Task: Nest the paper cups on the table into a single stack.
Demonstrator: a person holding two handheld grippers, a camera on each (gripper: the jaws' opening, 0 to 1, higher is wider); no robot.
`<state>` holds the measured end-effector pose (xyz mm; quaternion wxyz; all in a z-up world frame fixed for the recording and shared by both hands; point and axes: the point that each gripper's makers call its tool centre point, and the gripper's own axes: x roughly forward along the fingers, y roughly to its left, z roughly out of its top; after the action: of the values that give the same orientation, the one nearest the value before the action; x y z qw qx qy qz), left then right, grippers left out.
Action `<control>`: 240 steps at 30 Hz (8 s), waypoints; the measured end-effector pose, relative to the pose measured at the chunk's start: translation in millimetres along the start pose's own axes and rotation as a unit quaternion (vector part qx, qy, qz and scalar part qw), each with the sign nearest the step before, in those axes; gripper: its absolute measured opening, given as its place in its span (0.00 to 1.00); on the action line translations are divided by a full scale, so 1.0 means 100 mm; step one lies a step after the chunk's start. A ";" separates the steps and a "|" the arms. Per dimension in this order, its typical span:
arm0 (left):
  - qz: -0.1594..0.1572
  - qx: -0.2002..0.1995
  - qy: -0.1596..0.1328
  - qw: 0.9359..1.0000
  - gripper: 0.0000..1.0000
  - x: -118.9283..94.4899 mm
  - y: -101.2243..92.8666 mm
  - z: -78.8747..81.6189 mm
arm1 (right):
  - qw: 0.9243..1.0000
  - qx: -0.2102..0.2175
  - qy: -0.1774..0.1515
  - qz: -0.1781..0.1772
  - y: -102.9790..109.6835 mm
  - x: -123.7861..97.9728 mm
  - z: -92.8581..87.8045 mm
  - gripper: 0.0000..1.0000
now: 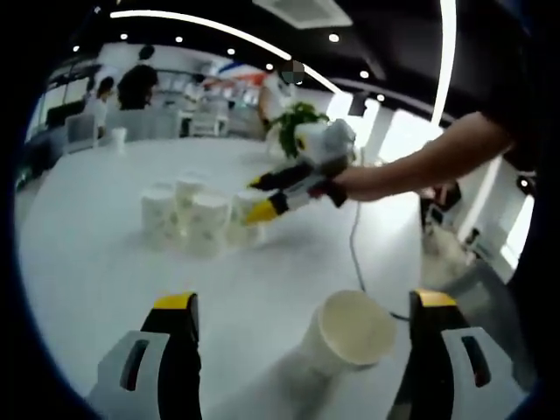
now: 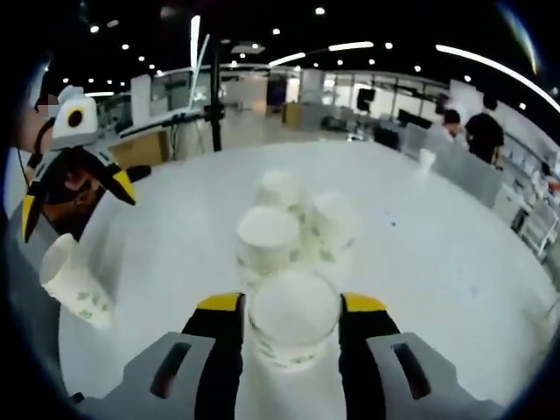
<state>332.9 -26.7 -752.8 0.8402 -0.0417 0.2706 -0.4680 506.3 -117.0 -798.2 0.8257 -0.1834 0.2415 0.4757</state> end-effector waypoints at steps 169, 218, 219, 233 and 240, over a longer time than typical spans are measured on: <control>-0.110 0.071 0.035 0.991 0.00 -0.40 -0.77 1.01 | 0.985 0.049 -0.134 0.099 1.64 -1.26 0.80 0.45; -0.095 0.254 0.363 0.892 0.00 -0.35 -0.77 0.06 | 0.989 -0.008 -0.122 0.086 2.02 -1.19 0.36 0.91; -0.095 0.255 0.367 0.890 0.00 -0.33 -0.78 0.04 | 0.989 -0.007 -0.122 0.085 2.03 -1.20 0.36 0.91; -0.084 0.270 0.406 0.869 0.00 -0.21 -0.67 -0.17 | 0.988 0.014 -0.123 0.089 2.10 -1.21 0.28 0.88; -0.086 0.261 0.421 0.864 0.00 -0.18 -0.64 -0.28 | 0.987 0.022 -0.126 0.093 2.10 -1.20 0.26 0.87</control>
<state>263.2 -42.9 -748.7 0.5833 0.3571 0.4616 -0.5649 276.6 -85.3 -723.6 0.8057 -0.0807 0.1619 0.5640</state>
